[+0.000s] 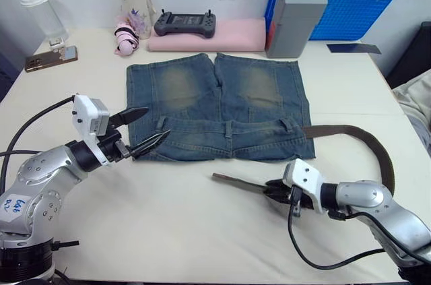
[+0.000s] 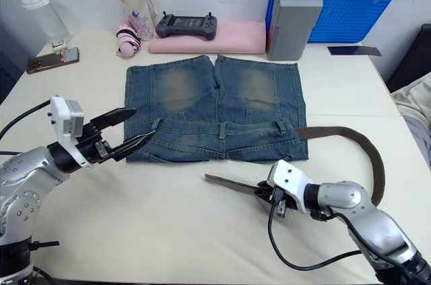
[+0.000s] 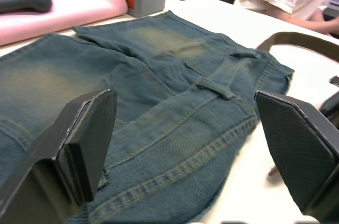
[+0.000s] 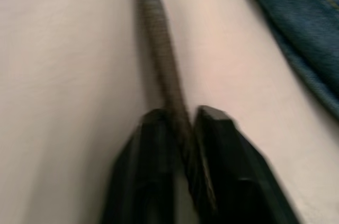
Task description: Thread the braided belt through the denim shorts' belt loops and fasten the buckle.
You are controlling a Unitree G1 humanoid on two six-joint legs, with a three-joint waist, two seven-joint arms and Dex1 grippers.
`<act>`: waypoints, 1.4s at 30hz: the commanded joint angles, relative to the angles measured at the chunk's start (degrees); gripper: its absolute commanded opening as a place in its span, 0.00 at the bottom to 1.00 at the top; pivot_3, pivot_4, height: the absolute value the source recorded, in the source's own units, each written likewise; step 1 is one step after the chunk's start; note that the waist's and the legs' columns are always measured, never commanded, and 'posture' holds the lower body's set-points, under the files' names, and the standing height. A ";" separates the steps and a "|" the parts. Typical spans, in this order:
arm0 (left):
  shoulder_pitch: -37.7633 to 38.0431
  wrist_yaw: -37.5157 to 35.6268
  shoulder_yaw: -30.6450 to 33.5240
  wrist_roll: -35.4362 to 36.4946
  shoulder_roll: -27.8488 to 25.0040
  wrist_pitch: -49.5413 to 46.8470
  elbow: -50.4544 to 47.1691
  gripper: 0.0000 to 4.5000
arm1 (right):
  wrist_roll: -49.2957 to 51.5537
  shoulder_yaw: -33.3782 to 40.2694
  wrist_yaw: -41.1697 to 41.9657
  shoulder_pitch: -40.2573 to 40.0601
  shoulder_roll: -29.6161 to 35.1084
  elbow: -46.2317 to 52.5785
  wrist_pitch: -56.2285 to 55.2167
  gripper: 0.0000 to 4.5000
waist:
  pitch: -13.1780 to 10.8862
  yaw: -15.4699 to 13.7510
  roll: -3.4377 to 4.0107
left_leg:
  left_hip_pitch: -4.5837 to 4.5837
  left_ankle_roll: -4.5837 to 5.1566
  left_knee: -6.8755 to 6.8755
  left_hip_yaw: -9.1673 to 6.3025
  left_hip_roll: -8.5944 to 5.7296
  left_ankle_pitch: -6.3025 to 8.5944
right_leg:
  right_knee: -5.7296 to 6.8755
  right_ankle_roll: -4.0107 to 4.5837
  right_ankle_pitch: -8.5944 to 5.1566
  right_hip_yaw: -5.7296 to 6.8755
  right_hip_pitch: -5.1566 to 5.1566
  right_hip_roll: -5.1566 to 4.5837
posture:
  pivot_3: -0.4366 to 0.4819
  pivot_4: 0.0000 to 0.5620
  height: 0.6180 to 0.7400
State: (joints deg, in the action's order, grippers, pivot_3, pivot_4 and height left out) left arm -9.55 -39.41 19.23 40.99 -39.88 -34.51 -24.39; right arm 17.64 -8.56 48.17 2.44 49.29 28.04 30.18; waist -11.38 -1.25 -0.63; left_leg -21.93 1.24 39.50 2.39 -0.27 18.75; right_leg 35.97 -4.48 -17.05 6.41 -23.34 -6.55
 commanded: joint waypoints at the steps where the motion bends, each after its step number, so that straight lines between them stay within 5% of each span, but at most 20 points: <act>1: -0.24 -2.61 -1.01 0.07 -1.44 1.12 -1.80 1.00 | -0.44 -0.28 2.25 -0.25 0.35 1.51 -2.36 0.01 | 0.00 -0.01 0.00 | 0.02 0.00 0.00 0.02 0.00 0.00 | 0.00 0.00 0.00 -0.02 0.00 0.00 | 0.48 0.27 0.77; 11: -4.29 -17.27 -13.30 -2.13 -5.27 4.36 -1.96 1.00 | -0.62 0.93 12.47 9.73 3.65 0.98 -10.01 0.01 | -0.01 -0.06 0.02 | 0.02 0.00 0.00 0.07 0.00 0.00 | -0.01 0.00 0.00 -0.05 -0.03 0.01 | 0.48 0.27 0.77; 29: -12.75 -23.54 -21.46 -6.81 -0.77 6.98 8.66 1.00 | -1.10 -1.05 15.40 17.06 2.89 4.31 -9.02 0.01 | -0.01 -0.08 0.02 | -0.07 0.00 0.03 0.04 0.00 0.00 | 0.08 0.00 0.00 0.04 -0.03 0.02 | 0.48 0.27 0.77; 32: -13.15 -24.60 -22.03 -7.37 -0.67 7.42 9.29 0.83 | -1.09 -1.12 15.36 17.11 2.81 4.37 -9.00 0.00 | -0.01 0.01 0.02 | -0.08 0.00 0.03 0.04 0.00 0.00 | 0.08 0.00 0.00 0.04 -0.03 0.03 | 0.48 0.27 0.77; 40: -12.82 -25.72 -23.08 -10.77 -0.75 9.59 10.28 0.01 | -0.42 -0.68 14.69 17.03 2.51 5.11 -8.29 0.00 | -0.01 -0.02 0.02 | -0.08 0.01 0.03 0.04 0.00 0.00 | 0.08 0.00 0.00 0.05 -0.03 0.03 | 0.48 0.27 0.77; 42: -13.05 -25.86 -23.19 -11.09 -0.68 9.77 10.64 0.01 | -0.43 -0.61 14.53 17.10 2.41 5.10 -8.11 0.00 | -0.01 -0.03 0.02 | -0.08 0.01 0.04 0.04 0.00 0.00 | 0.08 0.00 0.00 0.05 -0.03 0.02 | 0.48 0.27 0.77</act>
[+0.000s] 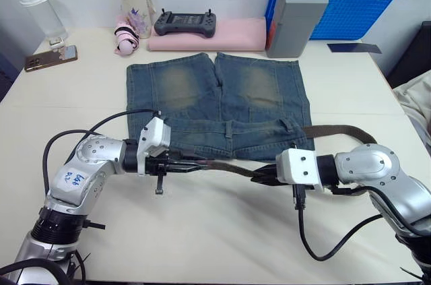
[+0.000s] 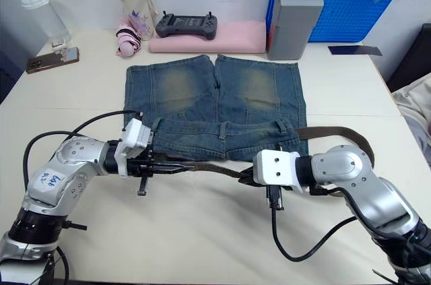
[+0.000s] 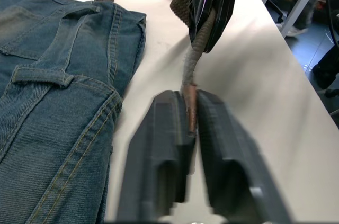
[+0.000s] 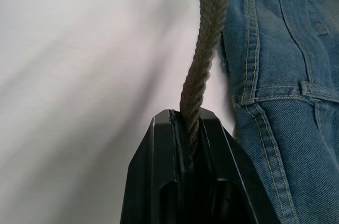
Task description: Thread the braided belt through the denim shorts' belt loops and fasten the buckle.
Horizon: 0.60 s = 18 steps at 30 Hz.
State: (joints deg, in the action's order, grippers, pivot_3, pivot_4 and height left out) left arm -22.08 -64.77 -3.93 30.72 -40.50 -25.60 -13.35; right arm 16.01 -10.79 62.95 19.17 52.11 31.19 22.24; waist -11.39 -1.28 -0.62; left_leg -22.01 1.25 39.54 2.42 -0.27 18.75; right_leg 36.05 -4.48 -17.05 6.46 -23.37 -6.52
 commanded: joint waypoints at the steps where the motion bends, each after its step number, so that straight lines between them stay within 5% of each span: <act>1: -0.70 -0.59 -0.06 -0.89 -0.04 0.92 -0.14 0.01 | 1.24 1.70 -0.36 0.47 -0.53 1.96 0.07 0.00 | 0.00 -0.01 0.00 | 0.00 0.00 0.00 0.00 0.00 0.00 | 0.00 0.00 0.00 0.00 0.00 0.00 | 0.48 0.27 0.77; 5: -1.51 -0.41 0.32 -0.79 0.52 0.86 0.98 0.01 | 2.02 2.23 -1.00 1.22 -1.12 2.09 1.82 0.00 | 0.00 -0.02 0.00 | -0.01 0.00 0.01 -0.01 0.00 0.00 | 0.00 0.00 0.00 0.01 0.00 0.00 | 0.48 0.27 0.77; 10: -2.09 0.64 1.61 2.85 2.49 -3.62 0.71 0.00 | 5.24 5.09 -5.70 2.88 -3.24 2.08 9.91 0.50 | 0.00 0.01 0.00 | -0.01 0.00 0.04 -0.01 0.00 0.00 | 0.04 0.00 0.00 0.00 0.00 0.00 | 0.48 0.27 0.77; 13: -1.62 2.05 3.13 7.43 4.08 -9.35 0.25 0.00 | 14.66 13.05 -11.12 5.14 -7.61 0.58 19.06 0.82 | 0.00 0.06 0.00 | -0.07 0.00 0.06 -0.10 0.01 0.00 | 0.03 0.00 0.00 0.05 0.00 0.00 | 0.48 0.27 0.77; 15: -1.26 3.37 4.31 10.68 5.13 -13.23 -0.24 0.00 | 19.36 17.13 -13.41 6.18 -9.52 0.28 23.16 0.82 | 0.00 0.01 0.00 | -0.08 0.00 0.11 -0.10 0.01 0.00 | 0.07 0.00 0.00 0.05 -0.01 -0.02 | 0.48 0.27 0.77; 18: -0.75 10.07 8.91 20.70 9.45 -22.55 -0.17 0.00 | 43.23 28.37 -20.86 5.86 -14.23 0.03 33.12 0.82 | 0.00 -0.03 0.00 | -0.12 0.00 0.13 -0.21 0.02 0.00 | 0.05 0.00 0.00 0.09 0.01 -0.02 | 0.48 0.27 0.77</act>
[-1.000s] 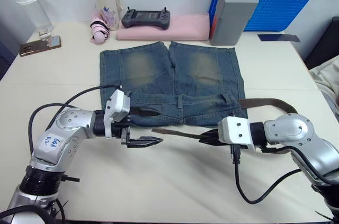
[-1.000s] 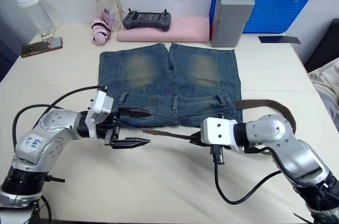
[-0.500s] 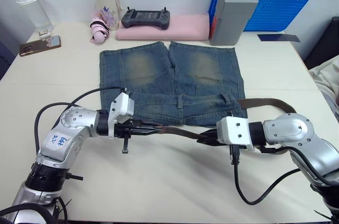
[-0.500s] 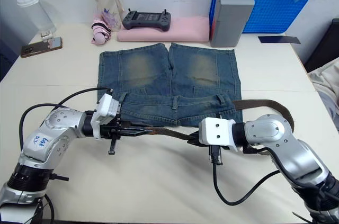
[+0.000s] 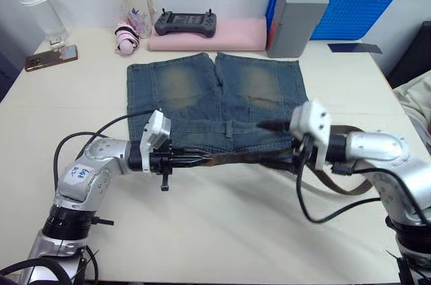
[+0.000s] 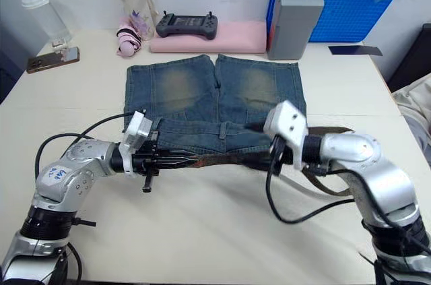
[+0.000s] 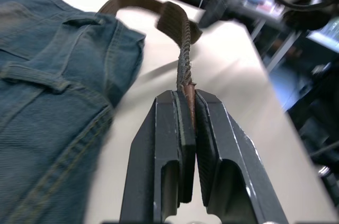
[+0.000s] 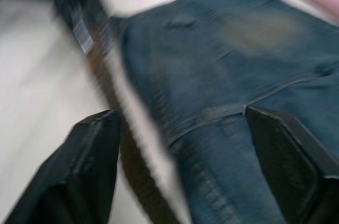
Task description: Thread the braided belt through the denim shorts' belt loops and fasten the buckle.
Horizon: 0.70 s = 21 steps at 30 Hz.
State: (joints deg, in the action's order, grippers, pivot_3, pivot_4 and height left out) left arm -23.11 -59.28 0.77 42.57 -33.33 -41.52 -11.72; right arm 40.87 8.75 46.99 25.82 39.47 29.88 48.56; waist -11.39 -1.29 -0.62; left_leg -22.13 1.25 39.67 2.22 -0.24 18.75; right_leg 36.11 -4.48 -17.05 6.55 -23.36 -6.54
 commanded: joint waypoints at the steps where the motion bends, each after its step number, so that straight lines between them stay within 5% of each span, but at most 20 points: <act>1: 0.51 6.29 5.34 11.18 3.36 -8.77 -2.05 0.00 | 25.22 11.21 -5.84 -2.52 -1.29 2.03 8.88 0.82 | 0.00 -0.03 0.00 | 0.00 0.00 0.00 -0.02 -0.01 0.00 | 0.00 0.00 0.00 0.00 0.00 -0.01 | 0.48 0.27 0.77; 5: 0.81 12.32 8.33 18.44 6.06 -14.68 -3.21 0.00 | 47.34 14.33 -9.43 -11.77 3.74 5.94 11.37 0.82 | 0.00 -0.12 0.00 | -0.10 0.10 -0.02 -0.14 -0.01 0.05 | -0.10 0.00 0.00 0.05 0.03 -0.02 | 0.48 0.27 0.77; 9: 0.21 16.32 9.94 22.67 7.69 -17.45 -3.28 0.00 | 50.66 8.54 -15.27 -18.20 5.60 10.00 10.82 0.82 | 0.02 0.34 -0.03 | 0.03 0.16 0.04 -0.04 -0.02 0.09 | -0.07 -0.03 0.02 -0.04 0.13 -0.03 | 0.48 0.27 0.77; 14: 0.53 18.36 9.58 25.33 8.22 -18.47 -5.72 0.00 | 42.78 -3.20 -32.37 -18.51 -3.03 5.09 9.06 0.82 | 0.03 0.97 -0.05 | 0.86 0.11 -0.03 0.10 0.00 0.12 | -0.16 0.00 0.00 -0.25 0.80 -0.01 | 0.48 0.27 0.77; 21: 1.47 19.26 9.45 26.11 7.37 -18.34 -6.50 0.00 | 62.13 3.61 -42.67 -20.21 -14.98 1.53 -4.14 0.82 | 0.03 0.87 -0.04 | 0.82 0.08 -0.15 0.14 -0.02 0.13 | -0.13 -0.01 0.00 -0.30 0.75 0.02 | 0.48 0.27 0.77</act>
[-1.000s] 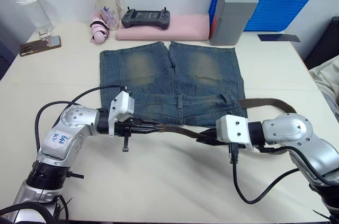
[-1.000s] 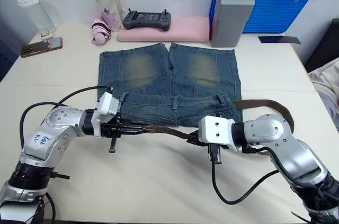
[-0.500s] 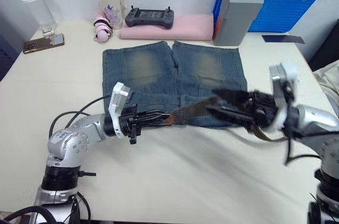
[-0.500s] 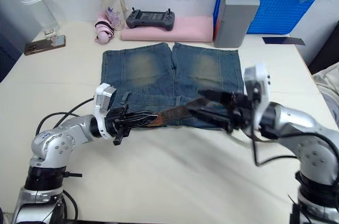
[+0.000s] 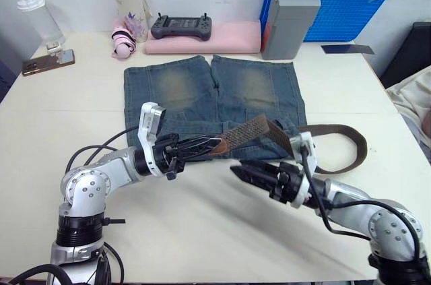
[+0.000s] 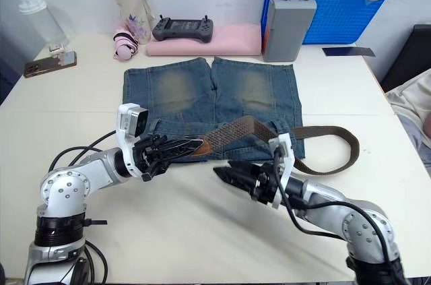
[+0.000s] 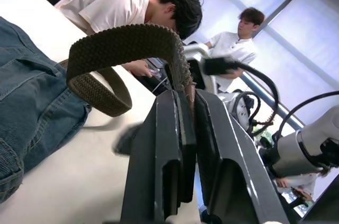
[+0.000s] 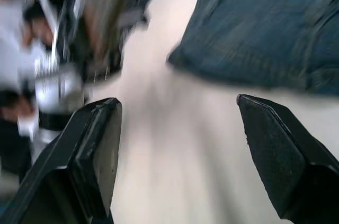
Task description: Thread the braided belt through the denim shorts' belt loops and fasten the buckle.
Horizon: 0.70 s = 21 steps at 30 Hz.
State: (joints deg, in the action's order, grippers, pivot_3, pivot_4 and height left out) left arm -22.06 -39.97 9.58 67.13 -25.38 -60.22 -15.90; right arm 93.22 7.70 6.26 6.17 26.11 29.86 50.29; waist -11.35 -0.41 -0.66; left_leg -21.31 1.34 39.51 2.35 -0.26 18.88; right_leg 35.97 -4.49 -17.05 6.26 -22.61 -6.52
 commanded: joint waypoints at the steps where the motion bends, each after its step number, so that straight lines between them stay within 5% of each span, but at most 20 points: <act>1: 0.50 -0.03 0.63 1.63 -0.69 0.42 -2.38 0.00 | 11.50 5.11 -2.60 -0.83 -1.88 1.91 -6.88 0.82 | 0.00 -0.02 0.00 | -0.01 0.02 -0.01 0.00 0.00 0.01 | -0.02 0.00 0.00 0.00 0.00 0.01 | 0.48 0.27 0.77; 11: 0.96 0.25 0.04 1.67 -0.74 0.78 -3.45 0.00 | 14.97 3.91 -6.76 -0.85 -1.85 1.75 -11.33 0.82 | -0.01 0.18 0.02 | 0.03 0.07 -0.10 0.01 0.01 0.04 | -0.04 0.00 0.00 -0.02 0.00 0.01 | 0.48 0.27 0.77; 14: 0.93 0.09 -0.07 1.30 -0.88 0.97 -3.30 0.00 | 14.84 3.67 -7.12 -0.91 -1.69 1.59 -11.77 0.68 | -0.01 0.13 0.02 | 0.02 0.08 -0.12 0.01 0.01 0.04 | -0.06 0.00 0.00 -0.03 0.00 0.01 | 0.48 0.27 0.77; 19: 0.89 -0.19 -0.30 1.06 -1.08 1.16 -3.30 0.00 | 15.12 2.85 -6.83 -0.95 -1.66 2.33 -11.69 0.15 | -0.01 0.11 0.02 | 0.02 0.08 -0.16 0.01 0.01 0.04 | -0.09 0.00 0.00 -0.02 0.00 0.00 | 0.48 0.27 0.77; 21: 0.75 -0.18 -0.38 0.96 -1.03 1.29 -3.20 0.00 | 15.08 2.45 -6.74 -0.98 -1.67 2.45 -11.88 0.01 | -0.01 0.10 0.02 | 0.02 0.08 -0.17 0.01 0.01 0.04 | -0.09 0.00 0.00 -0.02 0.00 0.00 | 0.48 0.27 0.77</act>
State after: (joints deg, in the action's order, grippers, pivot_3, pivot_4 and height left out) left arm -21.46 -39.60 9.46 67.37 -25.96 -59.57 -17.40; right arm 106.94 10.10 -1.07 5.07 24.28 30.09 38.89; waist -11.36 -0.31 -0.64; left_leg -21.30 1.42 39.34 2.36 -0.25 18.92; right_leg 35.88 -4.49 -17.05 6.23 -22.62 -6.52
